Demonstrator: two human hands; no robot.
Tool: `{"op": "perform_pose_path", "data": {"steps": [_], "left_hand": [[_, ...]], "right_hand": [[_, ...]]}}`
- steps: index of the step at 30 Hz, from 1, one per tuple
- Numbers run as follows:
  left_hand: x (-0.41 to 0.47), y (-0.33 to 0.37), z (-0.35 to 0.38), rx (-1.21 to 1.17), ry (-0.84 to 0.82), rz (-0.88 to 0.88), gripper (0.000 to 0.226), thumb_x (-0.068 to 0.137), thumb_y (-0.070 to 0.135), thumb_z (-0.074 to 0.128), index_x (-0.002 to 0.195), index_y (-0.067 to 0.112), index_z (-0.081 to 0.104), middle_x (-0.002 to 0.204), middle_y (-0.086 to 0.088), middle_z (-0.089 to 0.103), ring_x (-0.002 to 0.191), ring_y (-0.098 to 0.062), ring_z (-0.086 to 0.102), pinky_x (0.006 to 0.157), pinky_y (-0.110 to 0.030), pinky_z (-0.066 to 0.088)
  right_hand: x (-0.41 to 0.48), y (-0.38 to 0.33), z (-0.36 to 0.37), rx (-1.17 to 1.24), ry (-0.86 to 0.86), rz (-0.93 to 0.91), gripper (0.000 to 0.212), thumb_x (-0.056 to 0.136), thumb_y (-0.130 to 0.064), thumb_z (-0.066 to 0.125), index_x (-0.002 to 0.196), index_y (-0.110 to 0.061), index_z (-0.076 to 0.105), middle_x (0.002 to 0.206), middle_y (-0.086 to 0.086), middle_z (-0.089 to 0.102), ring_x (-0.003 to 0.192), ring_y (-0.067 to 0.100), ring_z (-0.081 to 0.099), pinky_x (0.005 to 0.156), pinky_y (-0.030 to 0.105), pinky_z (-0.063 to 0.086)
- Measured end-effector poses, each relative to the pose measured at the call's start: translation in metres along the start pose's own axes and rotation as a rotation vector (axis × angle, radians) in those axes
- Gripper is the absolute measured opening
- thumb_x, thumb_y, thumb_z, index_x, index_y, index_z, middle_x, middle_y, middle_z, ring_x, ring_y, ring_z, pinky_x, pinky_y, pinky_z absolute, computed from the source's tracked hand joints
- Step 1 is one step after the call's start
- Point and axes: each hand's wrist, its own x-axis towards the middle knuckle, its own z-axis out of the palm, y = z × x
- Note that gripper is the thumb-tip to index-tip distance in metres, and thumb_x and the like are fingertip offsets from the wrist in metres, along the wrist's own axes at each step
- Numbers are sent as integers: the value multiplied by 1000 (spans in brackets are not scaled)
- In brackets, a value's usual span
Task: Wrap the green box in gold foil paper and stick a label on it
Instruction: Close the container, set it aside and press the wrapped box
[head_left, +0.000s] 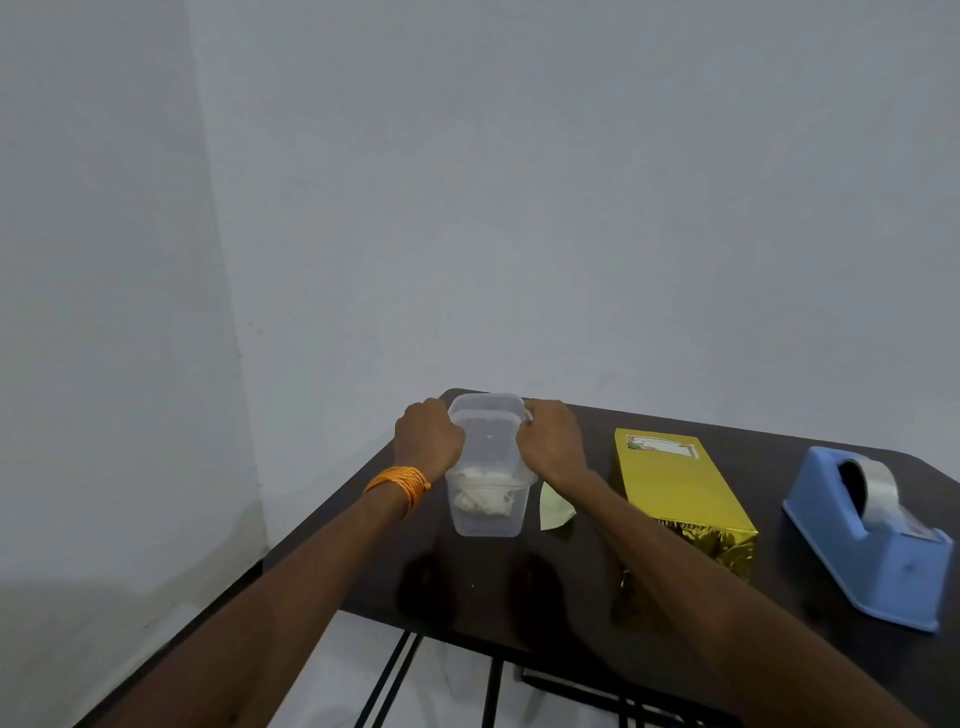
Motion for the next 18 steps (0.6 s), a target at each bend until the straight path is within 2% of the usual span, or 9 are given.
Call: {"op": "perform_pose_path", "data": {"steps": [6,11,15,18], "left_hand": [[2,0,4,3,-30,-11,19,89,12,55,97,-1,67,100,-19,69,92,-34,64,68,-31,44],[7,2,8,32,-37,-14,19,90,11,54,99,-1,65,103,-19,69,95,-36,64,74,-34,48],[7,0,12,45,-16,-17,21,91,11,53,104,-1,65,107,-19,68,98,-35,63,79,-35,49],[7,-3,14,60,-24,-13,21,91,10,52,104,0,65,110,-19,67,100,-35,62,81,-36,49]], "right_hand": [[3,6,3,-41,-13,30,21,96,-7,55,102,-6,74,96,11,73,78,18,64,68,27,54],[10,12,6,-94,-63,33,20,98,-12,57,110,-5,71,104,11,70,80,16,61,70,23,49],[12,14,10,-131,-81,21,22,98,-11,54,109,-6,72,109,13,69,86,21,66,71,25,52],[13,15,12,-129,-118,33,23,98,-11,53,112,-6,71,113,14,67,92,24,65,73,25,49]]}}
